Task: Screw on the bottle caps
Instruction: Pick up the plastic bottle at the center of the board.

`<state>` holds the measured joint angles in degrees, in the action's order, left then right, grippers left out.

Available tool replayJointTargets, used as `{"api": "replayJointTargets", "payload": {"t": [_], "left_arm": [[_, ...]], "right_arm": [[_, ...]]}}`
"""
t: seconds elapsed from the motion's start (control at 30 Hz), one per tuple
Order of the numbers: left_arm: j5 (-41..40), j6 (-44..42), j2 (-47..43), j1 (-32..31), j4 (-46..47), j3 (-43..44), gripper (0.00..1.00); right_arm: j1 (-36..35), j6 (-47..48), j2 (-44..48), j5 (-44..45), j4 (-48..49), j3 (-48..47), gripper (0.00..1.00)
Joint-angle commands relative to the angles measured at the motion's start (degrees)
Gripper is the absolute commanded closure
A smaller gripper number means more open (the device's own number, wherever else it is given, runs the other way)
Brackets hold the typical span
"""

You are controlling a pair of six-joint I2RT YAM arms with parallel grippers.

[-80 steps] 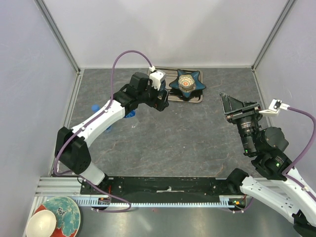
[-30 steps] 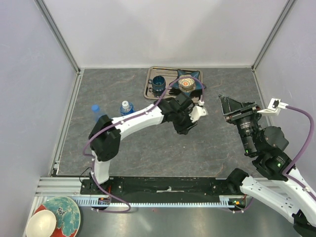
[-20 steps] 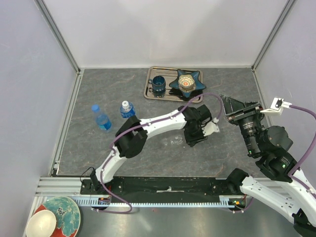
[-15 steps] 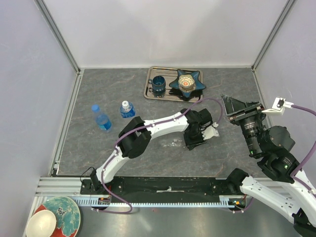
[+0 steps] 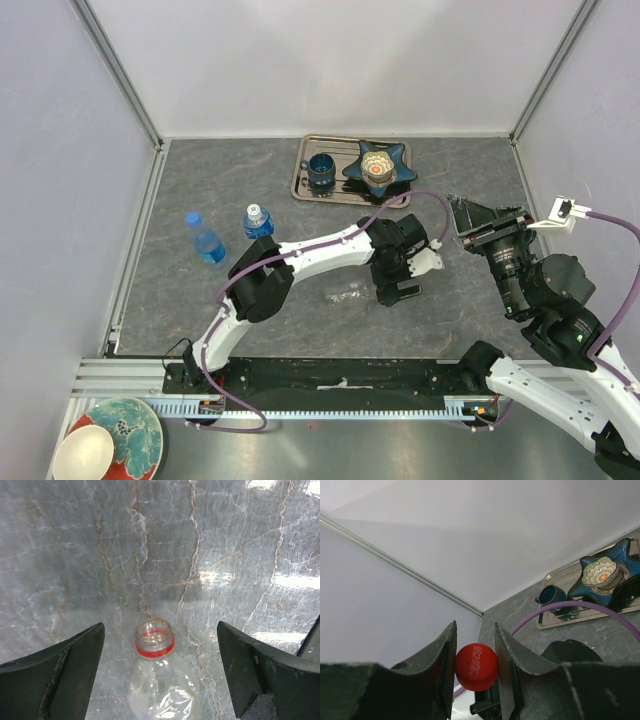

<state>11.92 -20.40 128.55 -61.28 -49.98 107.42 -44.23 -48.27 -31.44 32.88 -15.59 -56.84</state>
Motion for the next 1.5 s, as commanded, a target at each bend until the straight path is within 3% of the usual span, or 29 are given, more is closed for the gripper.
{"api": "replayJointTargets", "payload": {"t": [0.0,0.23,0.57,0.83,1.47], "left_arm": [[-3.1,0.7,-6.7,-0.4,4.2,-1.8,0.01],[-7.4,-1.7,-15.3,-0.3,5.9,-8.9,0.01],[-3.8,0.5,-25.5,-0.8,9.7,-30.4,0.01],[1.1,3.3,-25.7,-1.1,10.9,-31.7,0.01],[-2.4,-2.4,-27.3,-1.0,21.2,-43.8,0.01]], "right_arm": [[0.1,1.3,0.0,0.3,-0.6,-2.7,0.68],[0.1,1.6,-0.2,0.3,-1.0,-3.1,0.67],[0.1,1.5,-1.0,0.7,-1.8,-4.1,0.67],[0.2,1.1,-1.8,0.4,-2.0,-3.8,0.66],[0.1,1.0,-2.0,0.0,-2.3,-3.3,0.67]]}}
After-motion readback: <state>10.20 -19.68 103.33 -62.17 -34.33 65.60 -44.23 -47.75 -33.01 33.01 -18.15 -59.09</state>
